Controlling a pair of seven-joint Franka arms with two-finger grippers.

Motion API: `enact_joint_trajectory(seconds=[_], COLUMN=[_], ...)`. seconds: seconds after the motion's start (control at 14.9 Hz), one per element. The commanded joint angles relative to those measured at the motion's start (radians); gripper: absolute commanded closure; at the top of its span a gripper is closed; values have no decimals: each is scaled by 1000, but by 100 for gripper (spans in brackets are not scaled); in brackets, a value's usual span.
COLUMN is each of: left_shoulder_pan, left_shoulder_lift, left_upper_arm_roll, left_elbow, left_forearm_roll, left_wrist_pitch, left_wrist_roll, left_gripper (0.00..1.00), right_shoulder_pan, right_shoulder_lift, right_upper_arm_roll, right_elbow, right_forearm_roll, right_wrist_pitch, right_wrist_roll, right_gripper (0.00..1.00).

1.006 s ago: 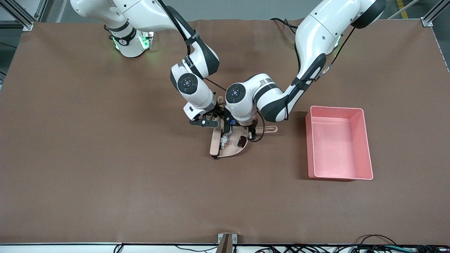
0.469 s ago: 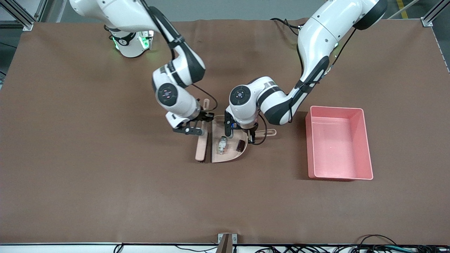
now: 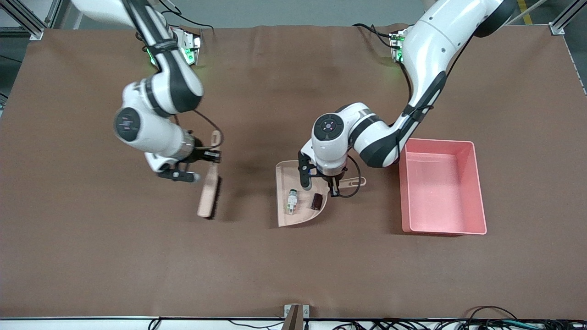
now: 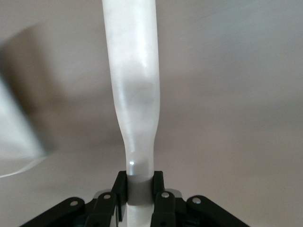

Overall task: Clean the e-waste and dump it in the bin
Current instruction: 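Carry the dustpan to the pink bin with the left gripper while the right gripper withdraws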

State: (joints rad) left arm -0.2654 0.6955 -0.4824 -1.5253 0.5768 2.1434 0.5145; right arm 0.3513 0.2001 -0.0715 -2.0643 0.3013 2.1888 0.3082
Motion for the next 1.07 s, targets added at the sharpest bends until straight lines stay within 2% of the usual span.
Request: enact_joint_trajectory(seconds=[0.0, 0.07, 0.27, 0.47, 0.67, 1.01], left_shoulder_pan=[151, 225, 482, 780, 946, 1130], left_shoulder_lift=[-131, -155, -209, -212, -215, -223], left_upper_arm_roll=[-92, -141, -302, -503, -561, -564], left_elbow=[-99, -130, -205, -240, -240, -271], left_forearm_roll=[-12, -12, -12, -12, -11, 18], left_wrist_pitch=[-16, -16, -16, -91, -137, -139], left_wrist_roll=[50, 71, 128, 201, 349, 540], left_gripper=[90, 90, 90, 90, 90, 90], right_shoulder_pan=[-159, -216, -337, -409, -440, -456], right_shoulder_lift=[-100, -103, -105, -117, -114, -114], right_upper_arm_roll=[16, 15, 16, 16, 16, 18], right_elbow=[-144, -155, -201, -264, -312, -358], right_forearm_roll=[-54, -60, -177, -211, -228, -228], right_wrist_pitch=[37, 34, 43, 54, 100, 175], right_wrist_roll=[-153, -214, -256, -256, -285, -351], right_gripper=[100, 100, 100, 100, 100, 100])
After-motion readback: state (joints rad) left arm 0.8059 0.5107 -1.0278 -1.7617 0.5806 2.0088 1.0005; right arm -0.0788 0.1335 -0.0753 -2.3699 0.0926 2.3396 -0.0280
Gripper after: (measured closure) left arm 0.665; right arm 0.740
